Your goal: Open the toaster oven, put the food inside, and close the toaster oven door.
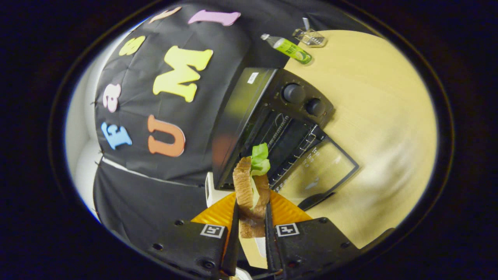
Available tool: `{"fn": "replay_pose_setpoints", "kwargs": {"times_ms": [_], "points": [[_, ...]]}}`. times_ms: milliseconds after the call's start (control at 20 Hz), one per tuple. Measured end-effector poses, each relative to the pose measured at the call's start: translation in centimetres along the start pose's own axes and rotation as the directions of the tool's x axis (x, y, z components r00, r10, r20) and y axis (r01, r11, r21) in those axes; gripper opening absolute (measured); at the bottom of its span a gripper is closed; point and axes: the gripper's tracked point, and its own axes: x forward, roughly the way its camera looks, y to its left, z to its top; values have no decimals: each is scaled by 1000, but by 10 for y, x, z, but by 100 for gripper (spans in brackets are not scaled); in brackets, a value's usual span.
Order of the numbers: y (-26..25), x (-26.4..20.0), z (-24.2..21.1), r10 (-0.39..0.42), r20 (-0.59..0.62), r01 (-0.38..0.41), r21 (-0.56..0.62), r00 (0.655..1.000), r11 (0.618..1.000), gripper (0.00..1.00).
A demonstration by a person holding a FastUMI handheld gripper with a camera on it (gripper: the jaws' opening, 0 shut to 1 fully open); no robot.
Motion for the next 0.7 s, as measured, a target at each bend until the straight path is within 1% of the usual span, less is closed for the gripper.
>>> {"fn": "replay_pose_setpoints", "kwargs": {"times_ms": [100,250,300,500,600,700], "points": [[-12,24,10,14,55,-16,35,998,999,34],[-9,54,30,94,188,-117,119,978,986,34],[-11,64,38,96,230,-129,134,969,983,34],[-22,99,52,83,323,-150,189,943,970,34],[-25,116,57,72,341,-147,198,937,969,34],[-26,133,59,65,345,-136,185,936,973,38]]}}
